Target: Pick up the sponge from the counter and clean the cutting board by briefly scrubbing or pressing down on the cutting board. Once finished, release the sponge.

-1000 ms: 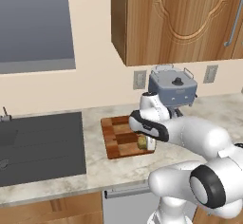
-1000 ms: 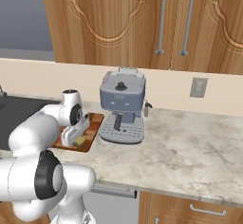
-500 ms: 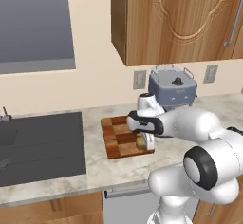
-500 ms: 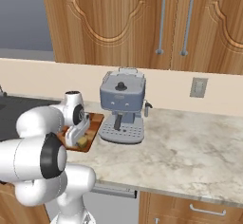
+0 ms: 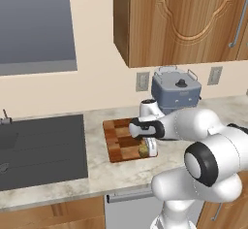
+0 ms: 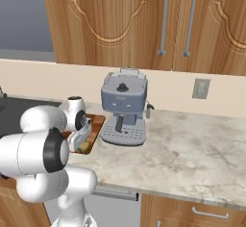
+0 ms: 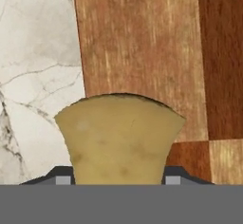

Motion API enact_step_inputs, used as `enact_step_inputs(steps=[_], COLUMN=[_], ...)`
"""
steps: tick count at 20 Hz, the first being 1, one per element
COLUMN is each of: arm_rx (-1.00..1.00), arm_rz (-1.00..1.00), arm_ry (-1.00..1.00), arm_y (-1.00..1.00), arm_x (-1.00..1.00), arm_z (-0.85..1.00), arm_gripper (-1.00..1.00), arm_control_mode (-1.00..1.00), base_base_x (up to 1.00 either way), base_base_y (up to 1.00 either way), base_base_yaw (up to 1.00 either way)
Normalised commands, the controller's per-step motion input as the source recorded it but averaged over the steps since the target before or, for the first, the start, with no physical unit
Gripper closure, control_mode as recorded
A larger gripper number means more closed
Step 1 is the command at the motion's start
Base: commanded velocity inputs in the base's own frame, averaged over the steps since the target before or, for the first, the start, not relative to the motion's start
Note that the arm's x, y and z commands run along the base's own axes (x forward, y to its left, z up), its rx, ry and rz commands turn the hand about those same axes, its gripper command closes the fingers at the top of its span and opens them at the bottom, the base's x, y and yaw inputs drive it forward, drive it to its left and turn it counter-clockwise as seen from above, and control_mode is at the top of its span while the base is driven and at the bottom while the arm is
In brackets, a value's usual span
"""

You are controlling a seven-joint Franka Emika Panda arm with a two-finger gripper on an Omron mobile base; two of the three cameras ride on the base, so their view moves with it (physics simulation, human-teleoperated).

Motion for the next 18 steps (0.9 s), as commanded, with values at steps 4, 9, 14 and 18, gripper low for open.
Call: enact_step_inputs(steps=[4, 9, 14, 18], arm_rx=[0.00, 0.00, 0.00, 0.00], arm_rz=[0.00, 0.00, 0.02, 0.03], arm_ry=[0.00, 0.00, -0.08, -0.15], arm_y=[0.00, 0.00, 0.00, 0.00], arm_x=[0.02, 0.18, 0.24, 0.26], arm_z=[-0.24, -0.17, -0.09, -0.01], arm_gripper=[1.00, 1.00, 1.00, 1.00], arm_control_mode=[-1.00, -1.00, -1.00, -1.00], base_base_x=[0.00, 0.00, 0.00, 0.00], base_base_y=[0.00, 0.00, 0.00, 0.00], base_base_yaw=[0.00, 0.00, 0.00, 0.00])
